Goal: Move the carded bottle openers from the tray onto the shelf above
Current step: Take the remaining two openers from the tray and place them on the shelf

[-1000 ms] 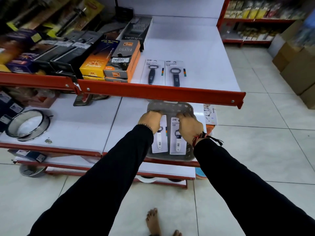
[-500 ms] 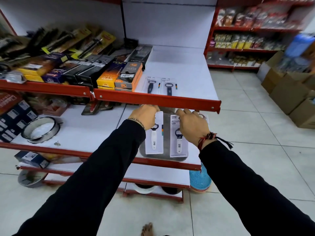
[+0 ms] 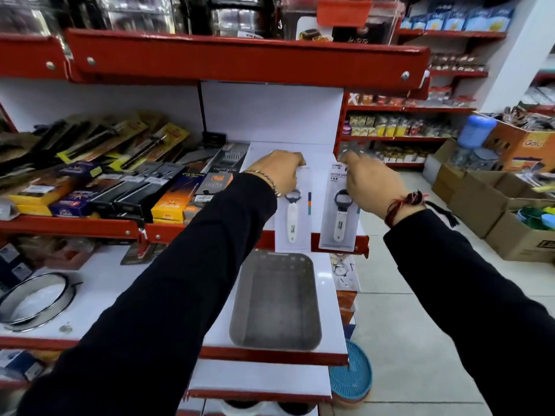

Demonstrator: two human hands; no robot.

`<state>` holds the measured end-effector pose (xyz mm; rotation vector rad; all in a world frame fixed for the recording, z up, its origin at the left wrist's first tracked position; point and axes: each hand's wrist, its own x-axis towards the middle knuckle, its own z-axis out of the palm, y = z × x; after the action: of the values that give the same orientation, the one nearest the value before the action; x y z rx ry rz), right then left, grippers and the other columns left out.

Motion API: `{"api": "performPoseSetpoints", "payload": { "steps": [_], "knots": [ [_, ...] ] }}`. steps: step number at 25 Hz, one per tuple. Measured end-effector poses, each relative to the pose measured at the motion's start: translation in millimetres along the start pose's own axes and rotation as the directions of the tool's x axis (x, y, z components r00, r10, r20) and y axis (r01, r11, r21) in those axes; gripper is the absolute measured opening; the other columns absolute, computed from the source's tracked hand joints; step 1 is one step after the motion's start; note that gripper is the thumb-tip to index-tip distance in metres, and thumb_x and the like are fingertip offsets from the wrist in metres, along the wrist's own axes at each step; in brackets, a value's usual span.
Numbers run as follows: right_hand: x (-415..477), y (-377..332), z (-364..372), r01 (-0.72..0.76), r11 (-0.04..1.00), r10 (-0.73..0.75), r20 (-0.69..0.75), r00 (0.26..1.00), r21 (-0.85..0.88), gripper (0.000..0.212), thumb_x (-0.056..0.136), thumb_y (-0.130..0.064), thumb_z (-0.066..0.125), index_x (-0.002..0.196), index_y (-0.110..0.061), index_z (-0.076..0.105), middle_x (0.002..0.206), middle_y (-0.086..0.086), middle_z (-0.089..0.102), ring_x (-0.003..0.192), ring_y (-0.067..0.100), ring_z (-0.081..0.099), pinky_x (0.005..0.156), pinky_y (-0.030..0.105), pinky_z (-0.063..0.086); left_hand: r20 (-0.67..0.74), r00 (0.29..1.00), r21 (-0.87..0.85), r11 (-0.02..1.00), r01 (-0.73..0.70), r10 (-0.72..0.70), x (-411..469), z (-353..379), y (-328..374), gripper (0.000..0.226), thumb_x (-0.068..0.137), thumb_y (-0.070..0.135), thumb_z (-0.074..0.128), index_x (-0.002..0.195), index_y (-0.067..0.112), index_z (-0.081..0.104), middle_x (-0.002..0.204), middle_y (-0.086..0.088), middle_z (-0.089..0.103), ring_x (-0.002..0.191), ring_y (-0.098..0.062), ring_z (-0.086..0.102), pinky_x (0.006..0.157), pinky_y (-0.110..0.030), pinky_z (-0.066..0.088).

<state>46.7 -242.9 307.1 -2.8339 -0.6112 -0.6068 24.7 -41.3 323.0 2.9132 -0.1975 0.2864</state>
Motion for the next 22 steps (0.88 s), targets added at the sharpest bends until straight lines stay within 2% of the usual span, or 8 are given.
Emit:
{"api": "performPoseSetpoints", "payload": {
  "steps": [4, 6, 9, 11, 14, 18, 20, 22],
  "knots": [
    [48.1, 30.6, 17.0, -0.020, 1.000, 0.019, 0.078, 0.997, 0.018, 0.051, 0.089, -0.003, 0.038, 0.140, -0.007, 0.040, 0.124, 0.022, 0.058, 0.112, 0.042, 0.058, 0.085, 0.049, 0.051, 0.053, 0.998, -0.029, 0.999, 0.019, -0.017, 61.3, -1.8, 14.3, 0.048, 0.090, 0.005, 0.048, 0.137, 0.017, 0.053, 0.134, -0.012, 0.058, 0.119, -0.030, 0.058, 0.094, -0.032, 0.047],
    [64.6, 44.3, 33.2, -0.042, 0.998, 0.034, 0.165, 0.986, 0.050, 0.048, 0.088, -0.003, 0.041, 0.135, -0.007, 0.043, 0.124, 0.022, 0.058, 0.111, 0.041, 0.058, 0.087, 0.047, 0.050, 0.121, 0.992, -0.042, 0.999, 0.032, -0.027, 84.7, 10.6, 16.3, 0.048, 0.091, 0.003, 0.046, 0.137, 0.016, 0.053, 0.138, -0.011, 0.056, 0.123, -0.029, 0.057, 0.097, -0.032, 0.046],
    [80.1, 59.4, 60.3, -0.091, 0.994, 0.071, 0.264, 0.962, 0.067, 0.037, 0.090, -0.006, 0.046, 0.127, -0.008, 0.049, 0.120, 0.020, 0.060, 0.107, 0.037, 0.059, 0.078, 0.036, 0.042, 0.196, 0.980, -0.046, 0.998, 0.048, -0.038, 108.0, 38.6, 11.2, 0.049, 0.091, 0.001, 0.045, 0.138, 0.013, 0.055, 0.140, -0.012, 0.056, 0.125, -0.031, 0.056, 0.105, -0.035, 0.047],
    [86.5, 65.8, 75.7, -0.121, 0.988, 0.086, 0.317, 0.945, 0.093, 0.035, 0.090, -0.006, 0.044, 0.124, -0.008, 0.051, 0.120, 0.019, 0.060, 0.106, 0.035, 0.058, 0.077, 0.034, 0.038, 0.246, 0.968, -0.042, 0.998, 0.057, -0.045, 118.2, 57.1, 6.9, 0.047, 0.091, 0.001, 0.043, 0.134, 0.013, 0.058, 0.138, -0.013, 0.057, 0.124, -0.032, 0.057, 0.105, -0.038, 0.047],
    [86.2, 69.3, 93.6, -0.114, 0.990, 0.075, 0.382, 0.921, 0.081, 0.040, 0.092, -0.009, 0.038, 0.128, -0.010, 0.054, 0.123, 0.018, 0.054, 0.109, 0.037, 0.058, 0.082, 0.035, 0.043, 0.307, 0.950, -0.035, 0.997, 0.072, -0.058, 120.6, 80.8, 1.7, 0.046, 0.089, 0.001, 0.045, 0.129, 0.013, 0.062, 0.136, -0.012, 0.058, 0.122, -0.031, 0.057, 0.103, -0.037, 0.048],
    [77.5, 66.4, 110.9, -0.128, 0.989, 0.094, 0.355, 0.930, 0.074, 0.040, 0.095, -0.013, 0.040, 0.127, -0.018, 0.062, 0.128, 0.011, 0.049, 0.110, 0.034, 0.060, 0.089, 0.040, 0.050, 0.301, 0.949, -0.039, 0.993, 0.113, -0.097, 115.9, 102.4, -3.6, 0.046, 0.087, 0.011, 0.060, 0.133, 0.016, 0.060, 0.137, -0.010, 0.044, 0.121, -0.032, 0.055, 0.101, -0.037, 0.048],
    [73.3, 63.1, 115.3, -0.127, 0.989, 0.098, 0.309, 0.946, 0.073, 0.037, 0.095, -0.015, 0.043, 0.123, -0.022, 0.065, 0.127, 0.006, 0.054, 0.111, 0.028, 0.061, 0.086, 0.038, 0.051, 0.312, 0.945, -0.017, 0.994, 0.110, -0.099, 112.8, 109.1, -4.8, 0.052, 0.084, 0.021, 0.070, 0.134, 0.017, 0.059, 0.138, -0.007, 0.041, 0.120, -0.030, 0.056, 0.101, -0.039, 0.049],
    [68.8, 59.7, 117.0, -0.157, 0.986, 0.133, 0.286, 0.949, 0.062, 0.035, 0.093, -0.019, 0.045, 0.120, -0.027, 0.065, 0.121, 0.000, 0.063, 0.108, 0.023, 0.062, 0.084, 0.036, 0.052, 0.319, 0.943, 0.017, 0.995, 0.097, -0.098, 109.5, 115.7, -5.8, 0.053, 0.086, 0.026, 0.070, 0.136, 0.018, 0.056, 0.140, -0.007, 0.042, 0.123, -0.029, 0.054, 0.103, -0.039, 0.047]
  ]
}}
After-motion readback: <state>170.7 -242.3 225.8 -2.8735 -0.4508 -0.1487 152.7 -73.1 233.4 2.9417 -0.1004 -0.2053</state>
